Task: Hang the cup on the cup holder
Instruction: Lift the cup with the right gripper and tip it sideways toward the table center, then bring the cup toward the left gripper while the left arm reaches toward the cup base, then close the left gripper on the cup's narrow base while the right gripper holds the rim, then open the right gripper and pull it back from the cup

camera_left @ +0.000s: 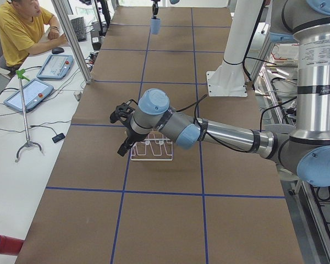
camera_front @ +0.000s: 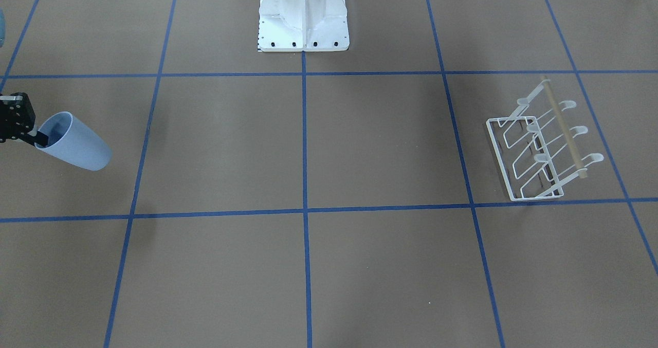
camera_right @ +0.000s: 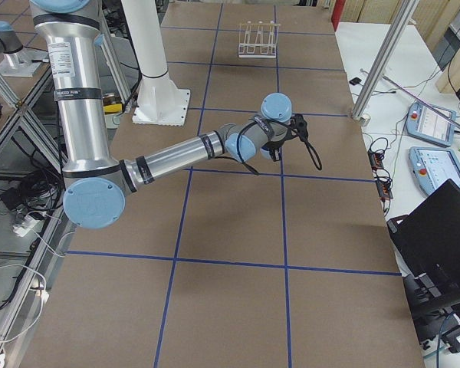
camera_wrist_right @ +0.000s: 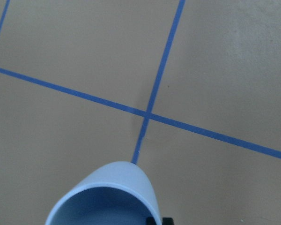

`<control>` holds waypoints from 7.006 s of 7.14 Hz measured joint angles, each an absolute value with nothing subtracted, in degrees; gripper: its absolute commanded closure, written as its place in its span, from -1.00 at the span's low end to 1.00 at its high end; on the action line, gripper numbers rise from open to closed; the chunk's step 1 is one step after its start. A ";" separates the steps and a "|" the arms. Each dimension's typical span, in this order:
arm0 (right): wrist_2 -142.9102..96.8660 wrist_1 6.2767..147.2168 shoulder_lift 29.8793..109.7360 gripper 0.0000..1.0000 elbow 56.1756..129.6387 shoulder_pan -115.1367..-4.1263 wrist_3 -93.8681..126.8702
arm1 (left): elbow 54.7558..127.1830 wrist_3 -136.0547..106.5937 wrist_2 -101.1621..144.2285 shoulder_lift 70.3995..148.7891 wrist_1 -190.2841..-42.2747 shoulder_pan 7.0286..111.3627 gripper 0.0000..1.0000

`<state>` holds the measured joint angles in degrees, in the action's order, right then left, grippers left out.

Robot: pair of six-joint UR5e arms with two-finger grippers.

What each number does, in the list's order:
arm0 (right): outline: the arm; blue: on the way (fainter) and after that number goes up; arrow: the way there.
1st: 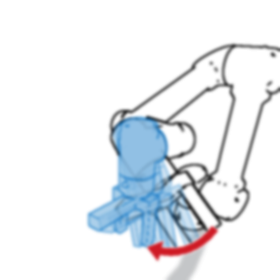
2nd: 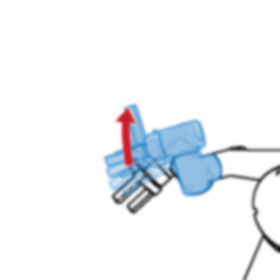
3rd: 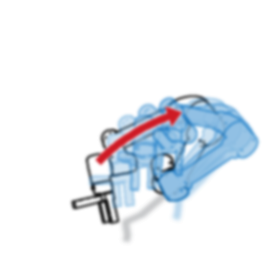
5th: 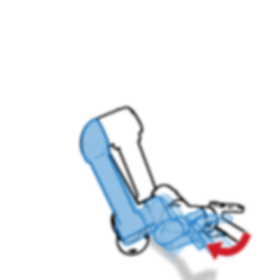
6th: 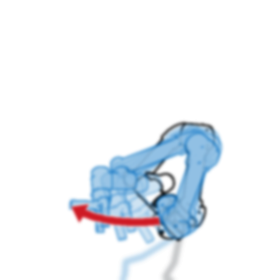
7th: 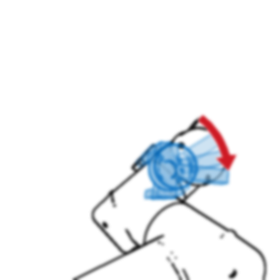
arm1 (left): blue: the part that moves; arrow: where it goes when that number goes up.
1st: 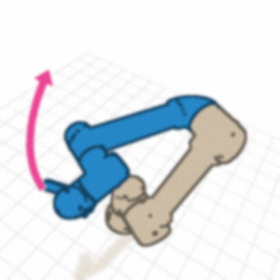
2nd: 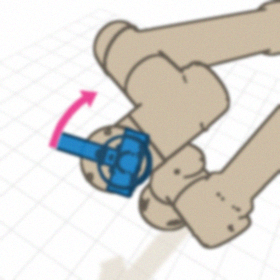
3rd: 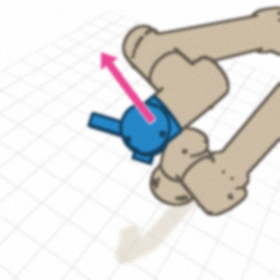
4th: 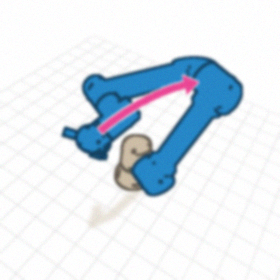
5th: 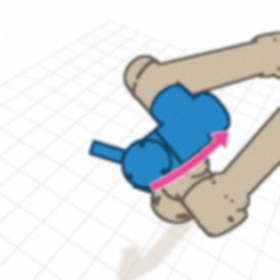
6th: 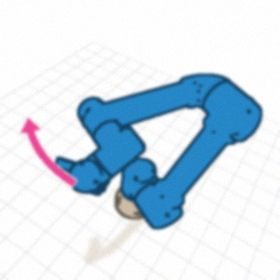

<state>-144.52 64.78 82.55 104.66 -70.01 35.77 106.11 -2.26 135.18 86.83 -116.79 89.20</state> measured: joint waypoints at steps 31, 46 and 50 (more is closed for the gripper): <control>-85.42 -18.90 70.05 1.00 101.94 -18.22 86.45 | 113.28 -123.40 125.17 115.31 -166.68 40.03 -0.96; -82.79 -21.65 73.40 -1.00 103.49 -17.97 87.25 | 112.96 -122.42 125.22 114.69 -171.22 39.34 1.00; -89.41 -16.16 84.45 -1.00 104.95 -29.00 92.28 | 112.99 -117.69 125.46 113.25 -170.55 45.47 1.00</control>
